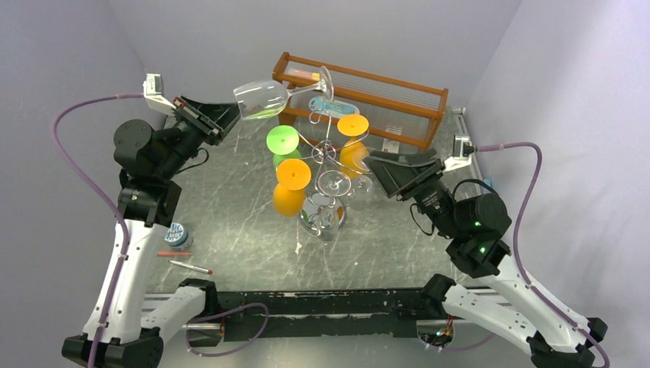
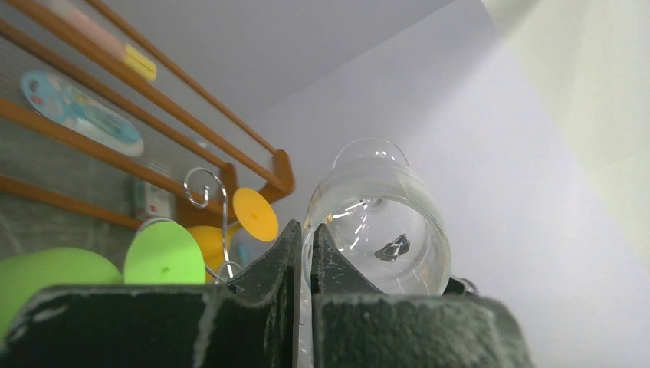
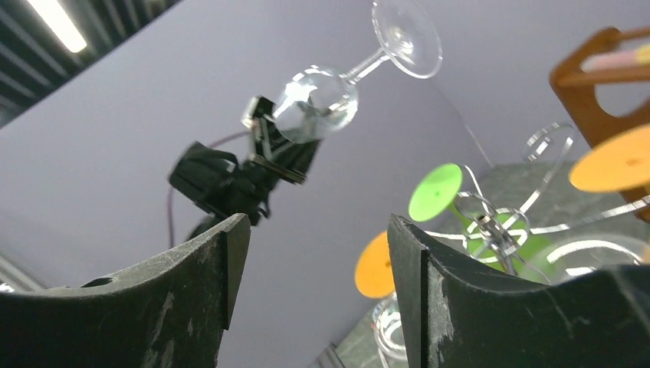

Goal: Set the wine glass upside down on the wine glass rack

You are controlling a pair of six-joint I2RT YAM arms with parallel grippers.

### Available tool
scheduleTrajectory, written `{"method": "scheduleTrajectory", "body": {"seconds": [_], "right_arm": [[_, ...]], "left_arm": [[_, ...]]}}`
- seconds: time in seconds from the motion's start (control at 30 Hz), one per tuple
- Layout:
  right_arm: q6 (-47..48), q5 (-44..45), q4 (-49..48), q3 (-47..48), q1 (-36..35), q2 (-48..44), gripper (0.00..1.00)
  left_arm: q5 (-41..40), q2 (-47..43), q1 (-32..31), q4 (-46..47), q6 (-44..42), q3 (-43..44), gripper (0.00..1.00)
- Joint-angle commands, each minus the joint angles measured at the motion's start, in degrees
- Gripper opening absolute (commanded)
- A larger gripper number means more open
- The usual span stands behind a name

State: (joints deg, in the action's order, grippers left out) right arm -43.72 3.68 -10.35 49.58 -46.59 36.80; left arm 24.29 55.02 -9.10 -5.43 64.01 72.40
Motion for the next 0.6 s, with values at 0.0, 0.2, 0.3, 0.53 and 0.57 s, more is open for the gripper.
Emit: {"method": "scheduleTrajectory", "body": {"seconds": [0.0,0.2,0.3,0.53,0.57], "right_arm": [[-0.63,-2.21,-12.74,-0.37,-0.26,2.44,0.71],[-2.67,-3.39,-18.51,2.59,-0.30,9.40,0.73],[-3.51,-2.82,-20.85,3.87,-0.35,12.05,0.74],[-5.36,-3.05,-28.11,2.91,-0.33,15.40,0.73],[-5.83,-2.83,-29.94,2.03,-0.34,15.17,0.73]], "left_arm": [[1.53,-3.49,-0.32,15.86,13.34,-3.57,0.05],[-0.39,-3.90,-2.93,21.27,20.47,-8.38,0.05],[-1.16,-2.06,-6.70,23.75,20.81,-8.67,0.05],[-8.96,0.55,-19.36,25.65,15.86,-8.77,0.05],[-9.86,0.32,-19.95,26.70,16.11,-9.66,0.05]]}}
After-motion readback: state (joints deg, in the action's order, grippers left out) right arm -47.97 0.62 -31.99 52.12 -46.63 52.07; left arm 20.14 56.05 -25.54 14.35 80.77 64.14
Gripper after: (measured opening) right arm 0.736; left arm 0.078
